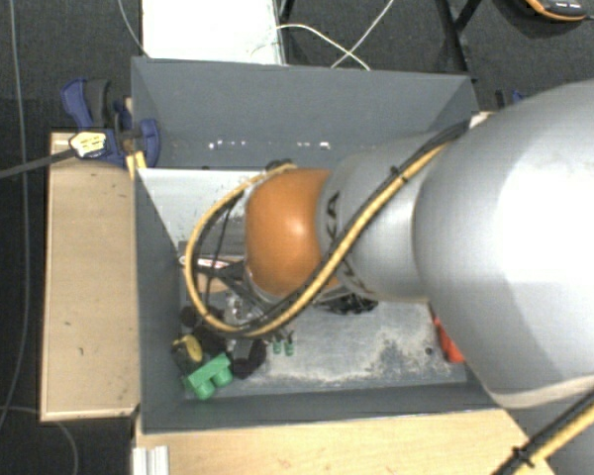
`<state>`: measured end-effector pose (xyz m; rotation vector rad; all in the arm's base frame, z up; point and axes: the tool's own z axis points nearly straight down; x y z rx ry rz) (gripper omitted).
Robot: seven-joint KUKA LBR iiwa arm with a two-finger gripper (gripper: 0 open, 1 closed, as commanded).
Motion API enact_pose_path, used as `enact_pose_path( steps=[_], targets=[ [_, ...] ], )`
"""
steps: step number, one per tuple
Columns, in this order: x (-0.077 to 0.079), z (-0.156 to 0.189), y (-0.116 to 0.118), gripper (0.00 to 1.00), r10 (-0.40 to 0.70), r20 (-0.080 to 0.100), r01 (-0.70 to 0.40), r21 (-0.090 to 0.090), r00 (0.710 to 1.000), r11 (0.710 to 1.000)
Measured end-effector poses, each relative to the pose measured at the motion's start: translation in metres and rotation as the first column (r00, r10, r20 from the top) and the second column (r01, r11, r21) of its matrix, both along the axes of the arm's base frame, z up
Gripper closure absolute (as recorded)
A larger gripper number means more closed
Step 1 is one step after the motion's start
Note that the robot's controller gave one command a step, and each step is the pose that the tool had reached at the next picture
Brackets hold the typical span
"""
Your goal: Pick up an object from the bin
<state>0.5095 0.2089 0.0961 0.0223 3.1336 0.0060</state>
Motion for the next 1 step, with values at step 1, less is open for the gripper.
enact_pose_path(
  steps=[1],
  targets=[
    [0.0387, 0.0492, 0.0036, 1.00, -0.034, 0.014, 0.034, 0.003, 0.999, 0.999]
  ],
)
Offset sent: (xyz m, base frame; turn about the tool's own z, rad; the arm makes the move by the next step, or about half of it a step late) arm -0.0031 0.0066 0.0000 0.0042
